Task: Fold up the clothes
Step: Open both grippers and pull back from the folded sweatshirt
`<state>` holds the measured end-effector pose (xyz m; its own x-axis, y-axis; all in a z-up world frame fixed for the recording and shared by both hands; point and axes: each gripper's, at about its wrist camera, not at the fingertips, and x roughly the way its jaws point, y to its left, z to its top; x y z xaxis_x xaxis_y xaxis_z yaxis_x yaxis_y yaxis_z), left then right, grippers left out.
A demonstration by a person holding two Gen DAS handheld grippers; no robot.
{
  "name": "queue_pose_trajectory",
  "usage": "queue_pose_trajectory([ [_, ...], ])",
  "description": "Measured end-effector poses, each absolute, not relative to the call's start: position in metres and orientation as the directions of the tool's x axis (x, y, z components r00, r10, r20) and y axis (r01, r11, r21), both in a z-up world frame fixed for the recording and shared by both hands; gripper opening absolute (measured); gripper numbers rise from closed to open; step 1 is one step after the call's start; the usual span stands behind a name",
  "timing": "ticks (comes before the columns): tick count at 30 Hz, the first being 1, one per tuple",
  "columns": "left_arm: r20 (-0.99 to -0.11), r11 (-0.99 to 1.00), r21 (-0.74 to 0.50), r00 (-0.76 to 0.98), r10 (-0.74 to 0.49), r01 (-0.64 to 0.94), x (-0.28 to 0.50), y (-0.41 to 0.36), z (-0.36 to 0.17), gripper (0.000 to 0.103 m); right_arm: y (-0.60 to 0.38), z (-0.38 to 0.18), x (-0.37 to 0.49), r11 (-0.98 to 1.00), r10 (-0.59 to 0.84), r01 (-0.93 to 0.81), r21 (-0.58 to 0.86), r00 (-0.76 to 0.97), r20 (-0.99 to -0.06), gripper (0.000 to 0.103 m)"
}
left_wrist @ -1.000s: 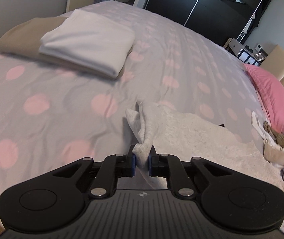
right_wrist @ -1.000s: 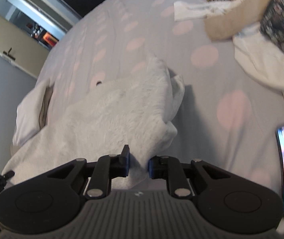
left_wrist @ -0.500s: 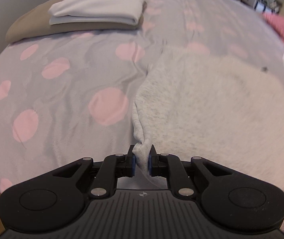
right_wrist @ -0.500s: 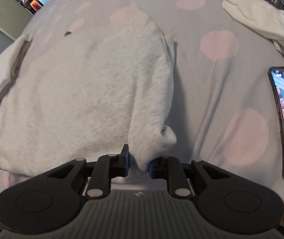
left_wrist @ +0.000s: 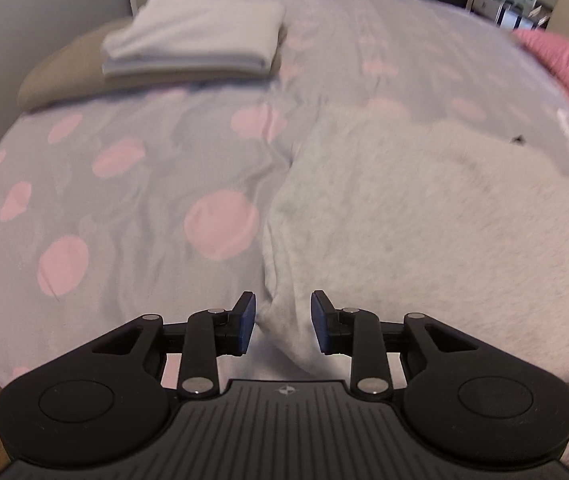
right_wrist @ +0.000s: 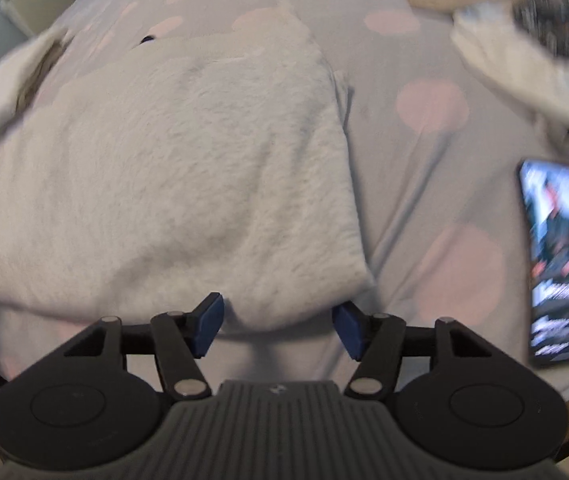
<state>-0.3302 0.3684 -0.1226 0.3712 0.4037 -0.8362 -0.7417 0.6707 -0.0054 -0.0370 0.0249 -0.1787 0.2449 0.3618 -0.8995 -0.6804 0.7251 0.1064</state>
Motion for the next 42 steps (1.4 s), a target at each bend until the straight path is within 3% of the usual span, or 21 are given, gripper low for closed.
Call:
queue_pose_trajectory([
  [4,-0.783,0.708,0.032,0.422,0.456,-0.705,-0.324,0.354,-0.109,0.050,0.047,-0.169,-0.079,0.569,0.312,-0.799,-0.197,0.431,-0.846,0.063],
  [8,-0.754,0.734,0.076,0.443,0.486,-0.675,-0.316,0.345,-0.106,0.052,0.054,-0.162,-0.091,0.502,0.321,-0.804,-0.319,0.516,-0.794,0.064],
  [10,-0.734,0.737,0.078,0.462,0.498,-0.672,-0.316,0.343,-0.104,0.052,0.052,-0.157,-0.089,0.504,0.339,-0.799,-0.328,0.533,-0.775,0.068],
  [11,-0.724,0.738,0.079,0.471,0.505,-0.670,-0.316,0.342,-0.103,0.052,0.052,-0.154,-0.087,0.512,0.349,-0.795,-0.324,0.537,-0.768,0.075],
  [17,-0.669,0.712,0.059,0.502,0.548,-0.699,-0.316,0.343,-0.100,0.058,0.045,-0.134,-0.074,0.560,0.404,-0.792,-0.243,0.517,-0.755,0.077],
  [22,-0.690,0.736,0.022,0.522,0.501,-0.677,-0.303,0.355,-0.092,0.058,0.040,-0.121,-0.038,0.618,0.465,-0.783,-0.073,0.439,-0.769,0.082],
  [28,-0.669,0.770,0.090,0.534,0.517,-0.632,-0.271,0.366,-0.086,0.058,0.042,-0.109,0.020,0.651,0.567,-0.750,0.120,0.375,-0.734,0.083],
  [32,-0.670,0.777,0.073,0.546,0.502,-0.625,-0.253,0.380,-0.094,0.058,0.051,-0.125,0.055,0.661,0.570,-0.725,0.193,0.319,-0.757,0.081],
  [37,-0.702,0.763,0.064,0.515,0.493,-0.643,-0.243,0.401,-0.115,0.058,0.057,-0.155,0.093,0.721,0.542,-0.634,0.281,0.262,-0.799,0.066],
  [39,-0.728,0.752,0.025,0.503,0.465,-0.659,-0.243,0.409,-0.125,0.058,0.057,-0.167,0.105,0.730,0.543,-0.603,0.321,0.227,-0.809,0.059],
  [42,-0.760,0.732,-0.049,0.501,0.414,-0.680,-0.244,0.420,-0.137,0.058,0.054,-0.183,0.119,0.730,0.571,-0.552,0.402,0.171,-0.803,0.059],
])
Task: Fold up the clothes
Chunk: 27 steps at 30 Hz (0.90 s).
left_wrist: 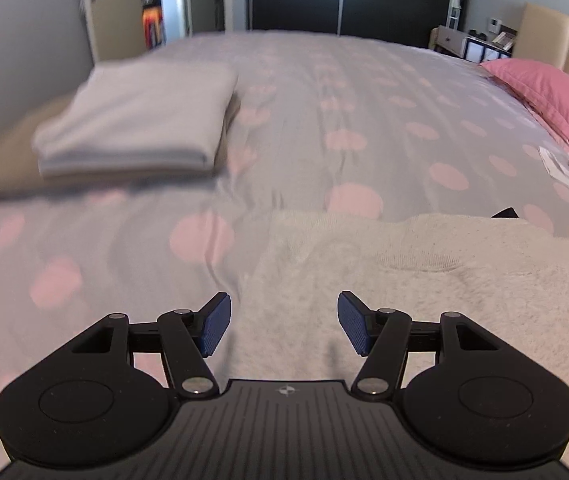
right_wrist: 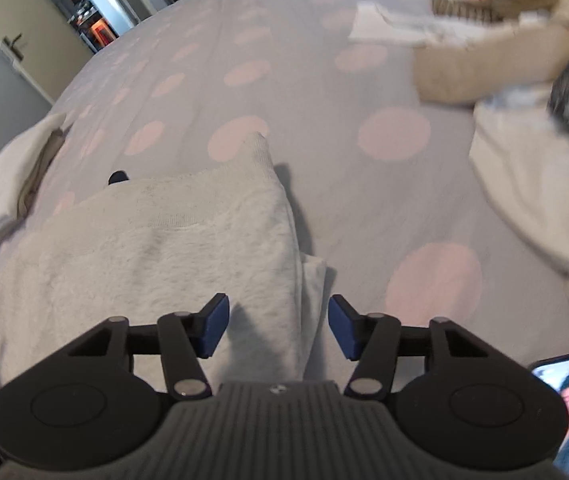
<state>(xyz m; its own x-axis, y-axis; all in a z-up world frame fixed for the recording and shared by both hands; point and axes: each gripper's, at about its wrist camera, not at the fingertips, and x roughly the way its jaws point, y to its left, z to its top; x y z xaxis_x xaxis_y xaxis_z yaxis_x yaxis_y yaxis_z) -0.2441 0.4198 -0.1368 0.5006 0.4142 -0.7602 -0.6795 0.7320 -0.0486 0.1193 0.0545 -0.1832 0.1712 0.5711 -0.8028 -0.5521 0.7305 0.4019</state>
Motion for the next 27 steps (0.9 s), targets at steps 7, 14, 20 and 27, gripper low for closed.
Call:
queue_pose_trajectory([
  [7,-0.778,0.749,-0.056,0.499,0.382,-0.660,-0.234,0.419,-0.148,0.058,0.060,-0.212,0.131,0.747,0.562,-0.508,0.428,0.140,-0.815,0.060],
  [14,-0.794,0.762,-0.012,0.470,0.386,-0.647,-0.226,0.415,-0.154,0.058,0.074,-0.216,0.122,0.722,0.563,-0.559,0.409,0.131,-0.816,0.018],
  [20,-0.779,0.739,-0.057,0.493,0.388,-0.672,-0.233,0.420,-0.142,0.058,0.068,-0.195,0.120,0.722,0.589,-0.534,0.440,0.141,-0.796,0.014],
  [27,-0.748,0.734,-0.093,0.534,0.395,-0.673,-0.242,0.423,-0.122,0.058,0.073,-0.130,0.103,0.712,0.588,-0.545,0.443,0.118,-0.801,0.013],
])
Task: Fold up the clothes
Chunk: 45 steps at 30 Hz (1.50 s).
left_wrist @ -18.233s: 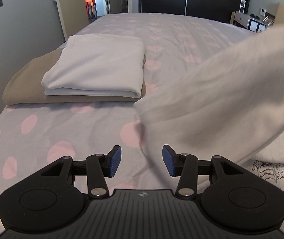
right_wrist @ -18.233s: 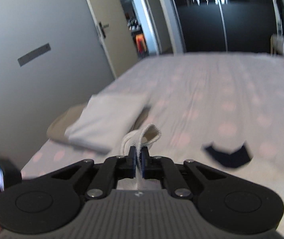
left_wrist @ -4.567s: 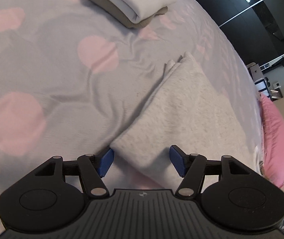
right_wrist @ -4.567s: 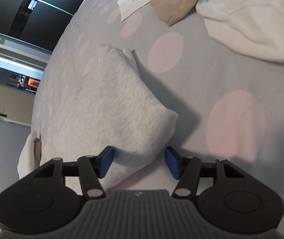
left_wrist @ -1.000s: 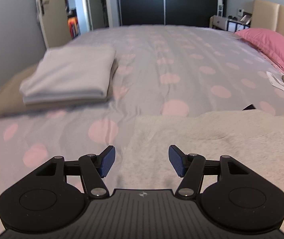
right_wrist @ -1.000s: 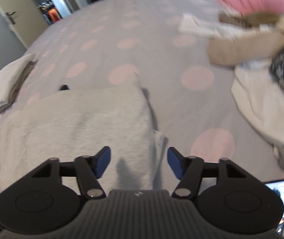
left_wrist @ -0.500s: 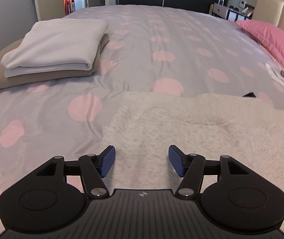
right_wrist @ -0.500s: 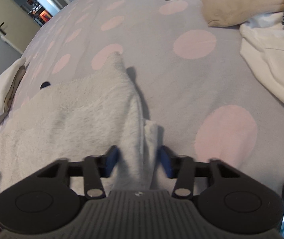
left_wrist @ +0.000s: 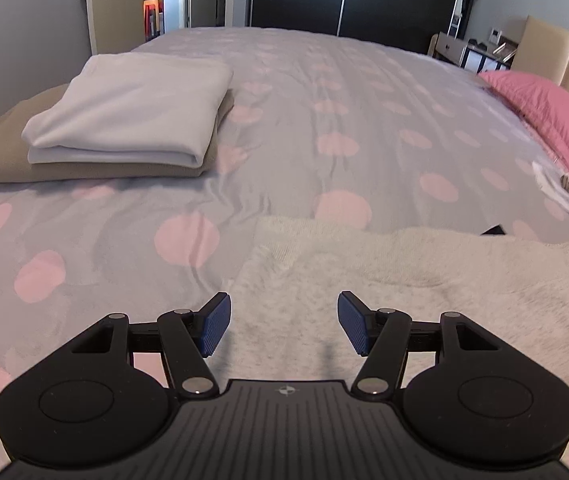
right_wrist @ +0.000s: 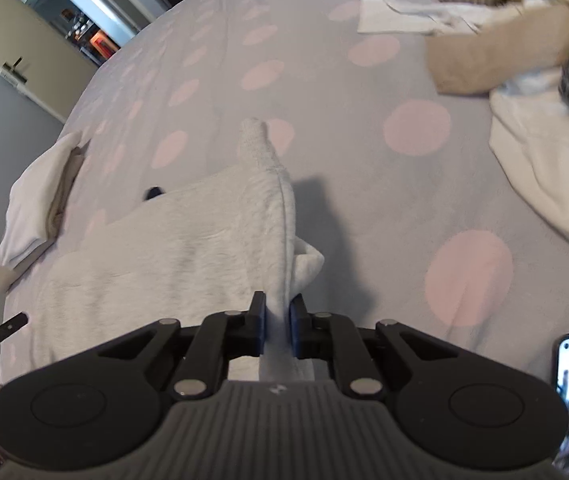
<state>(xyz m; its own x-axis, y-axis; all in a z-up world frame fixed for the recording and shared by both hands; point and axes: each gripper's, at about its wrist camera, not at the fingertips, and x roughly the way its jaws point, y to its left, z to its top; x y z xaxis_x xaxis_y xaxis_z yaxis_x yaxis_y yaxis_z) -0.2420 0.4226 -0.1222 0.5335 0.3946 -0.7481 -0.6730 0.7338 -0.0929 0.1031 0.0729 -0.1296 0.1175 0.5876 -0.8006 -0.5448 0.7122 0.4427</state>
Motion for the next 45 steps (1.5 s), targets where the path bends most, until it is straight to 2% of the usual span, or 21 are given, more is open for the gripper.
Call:
queue_pose_trajectory([
  [4,-0.725,0.730,-0.125,0.564,0.396,-0.672,-0.253,0.424,-0.111,0.058,0.094,-0.085,0.087,0.688,0.586,-0.573,0.447,0.075,-0.807,0.012],
  [11,-0.691,0.693,-0.191,0.597,0.408,-0.695,-0.277,0.433,-0.097,0.058,0.155,-0.014,0.044,0.592,0.642,-0.653,0.473,0.027,-0.766,0.010],
  [19,-0.680,0.680,-0.173,0.586,0.441,-0.713,-0.294,0.442,-0.086,0.058,0.261,0.016,-0.018,0.444,0.680,-0.752,0.487,-0.070,-0.729,0.010],
  [27,-0.729,0.643,-0.055,0.471,0.496,-0.764,-0.309,0.461,-0.091,0.058,0.360,-0.014,-0.074,0.368,0.665,-0.773,0.516,-0.169,-0.728,0.010],
  [41,-0.770,0.593,-0.029,0.397,0.500,-0.805,-0.325,0.485,-0.100,0.058,0.449,-0.133,-0.120,0.435,0.535,-0.760,0.483,-0.213,-0.818,0.010],
  [45,-0.778,0.599,-0.028,0.394,0.489,-0.801,-0.325,0.486,-0.101,0.058,0.452,-0.152,-0.122,0.437,0.534,-0.742,0.509,-0.242,-0.810,0.017],
])
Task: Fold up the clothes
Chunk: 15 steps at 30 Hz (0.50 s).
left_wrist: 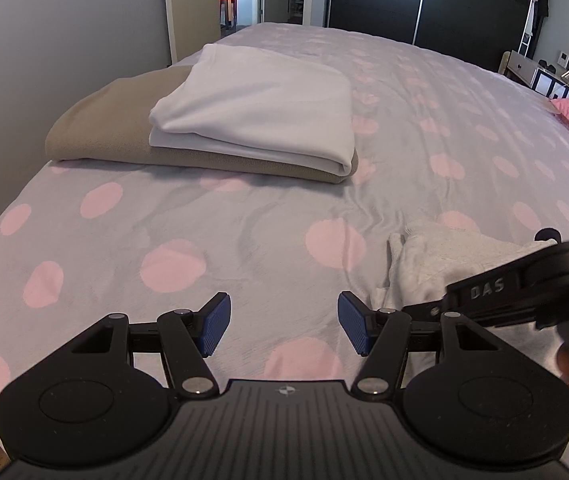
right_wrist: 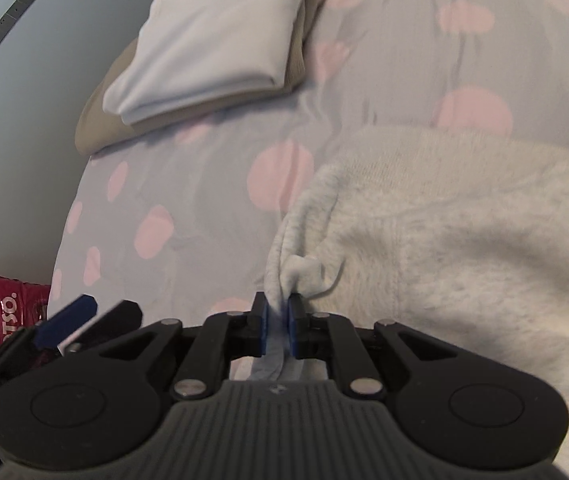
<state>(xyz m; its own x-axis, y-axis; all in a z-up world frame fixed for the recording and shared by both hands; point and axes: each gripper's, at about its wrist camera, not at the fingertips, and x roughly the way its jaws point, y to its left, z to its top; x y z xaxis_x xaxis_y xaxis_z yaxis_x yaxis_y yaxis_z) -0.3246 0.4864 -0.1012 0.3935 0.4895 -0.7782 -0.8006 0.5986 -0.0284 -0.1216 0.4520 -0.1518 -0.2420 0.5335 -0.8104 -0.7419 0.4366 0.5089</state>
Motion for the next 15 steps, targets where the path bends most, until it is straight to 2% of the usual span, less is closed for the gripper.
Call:
queue_pose_trajectory([
  [4,-0.782,0.617,-0.035,0.406,0.472,-0.786,-0.323,0.483,-0.099,0.058,0.445,-0.139,-0.120,0.392,0.568,-0.755,0.526,-0.251,-0.784,0.028],
  [7,-0.779,0.645,-0.072,0.447,0.440,-0.761,-0.323,0.475,-0.093,0.058,0.433,-0.111,-0.119,0.334,0.617,-0.792,0.511,-0.226,-0.754,0.030],
  [9,-0.775,0.670,-0.109,0.485,0.405,-0.734,-0.324,0.469,-0.088,0.059,0.418,-0.092,-0.118,0.304,0.648,-0.823,0.480,-0.191,-0.737,0.037],
  [11,-0.770,0.691,-0.145,0.520,0.370,-0.708,-0.326,0.461,-0.085,0.064,0.402,-0.076,-0.116,0.279,0.675,-0.854,0.438,-0.149,-0.722,0.038],
  [15,-0.774,0.735,-0.218,0.572,0.270,-0.642,-0.325,0.446,-0.084,0.064,0.353,-0.066,-0.109,0.289,0.702,-0.890,0.353,-0.054,-0.710,0.039],
])
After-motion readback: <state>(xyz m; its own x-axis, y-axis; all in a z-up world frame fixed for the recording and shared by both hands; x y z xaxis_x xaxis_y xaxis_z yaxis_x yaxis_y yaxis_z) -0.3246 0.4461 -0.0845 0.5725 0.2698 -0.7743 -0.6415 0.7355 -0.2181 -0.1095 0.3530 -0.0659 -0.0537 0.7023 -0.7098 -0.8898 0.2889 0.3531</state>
